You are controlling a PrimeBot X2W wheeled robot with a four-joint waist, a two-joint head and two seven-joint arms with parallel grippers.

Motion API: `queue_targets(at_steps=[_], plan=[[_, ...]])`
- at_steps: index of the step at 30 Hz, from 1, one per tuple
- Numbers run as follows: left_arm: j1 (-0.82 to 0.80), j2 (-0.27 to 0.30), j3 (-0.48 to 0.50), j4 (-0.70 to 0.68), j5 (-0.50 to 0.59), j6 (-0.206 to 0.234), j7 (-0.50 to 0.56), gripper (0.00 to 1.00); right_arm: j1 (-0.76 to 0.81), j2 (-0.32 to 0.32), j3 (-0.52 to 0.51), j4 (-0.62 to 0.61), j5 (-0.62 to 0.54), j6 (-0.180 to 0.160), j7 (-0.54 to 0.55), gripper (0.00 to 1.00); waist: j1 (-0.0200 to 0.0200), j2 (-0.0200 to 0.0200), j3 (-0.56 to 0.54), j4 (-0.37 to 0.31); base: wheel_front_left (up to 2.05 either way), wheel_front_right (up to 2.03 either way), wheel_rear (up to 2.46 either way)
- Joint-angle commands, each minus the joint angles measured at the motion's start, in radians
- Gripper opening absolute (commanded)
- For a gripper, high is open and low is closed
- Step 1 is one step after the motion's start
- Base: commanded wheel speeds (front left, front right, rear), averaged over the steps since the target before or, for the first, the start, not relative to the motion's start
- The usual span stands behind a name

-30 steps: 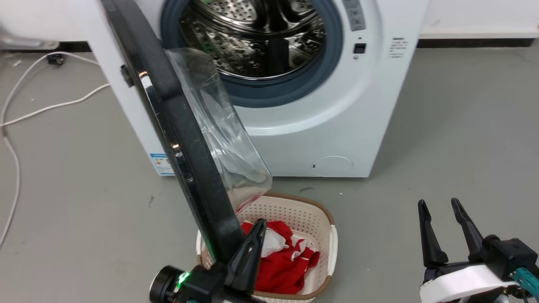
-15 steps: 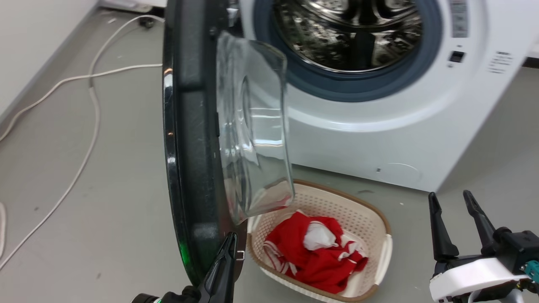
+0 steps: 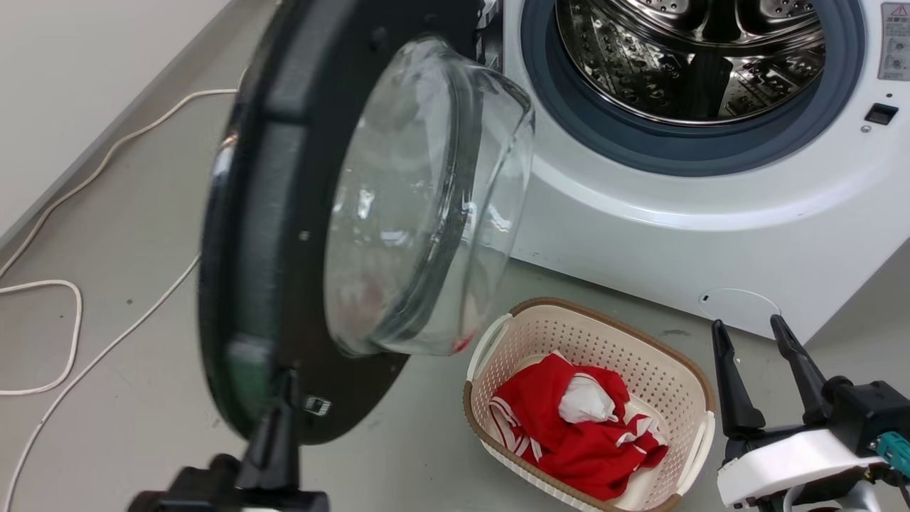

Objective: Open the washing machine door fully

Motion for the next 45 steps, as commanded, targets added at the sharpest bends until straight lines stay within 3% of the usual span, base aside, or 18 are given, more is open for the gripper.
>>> queue_targets(at_steps=[1,13,26,36,45], plan=[[-0.026,0.013,0.038,0.016,-0.014,0.012,-0.011,0.00,-0.012,0.001,0.000,-0.006,-0.007,0.000,0.003,1.00,0.0000,0.0000,0.005,-0.009,0.00,0.00,0.00],[-0.227,0.104,0.261,0.254,-0.153,-0.040,-0.048,0.00,-0.022,0.002,-0.013,-0.025,-0.009,0.000,0.010,1.00,0.0000,0.0000,0.043,-0.053,0.00,0.00,0.00],[-0.462,0.177,0.409,0.515,-0.172,-0.118,-0.065,0.00,-0.030,0.002,-0.020,-0.036,-0.018,0.000,0.007,1.00,0.0000,0.0000,0.082,-0.079,0.00,0.00,0.00],[-0.506,0.134,0.523,0.590,-0.080,-0.180,-0.063,0.00,-0.044,0.002,-0.021,-0.017,-0.013,0.000,-0.007,1.00,0.0000,0.0000,0.073,-0.097,0.00,0.00,0.00],[-0.347,0.032,0.602,0.452,0.004,-0.214,-0.063,0.00,-0.015,0.002,-0.027,0.018,0.011,0.000,-0.037,1.00,0.0000,0.0000,0.006,-0.134,0.00,0.00,0.00]])
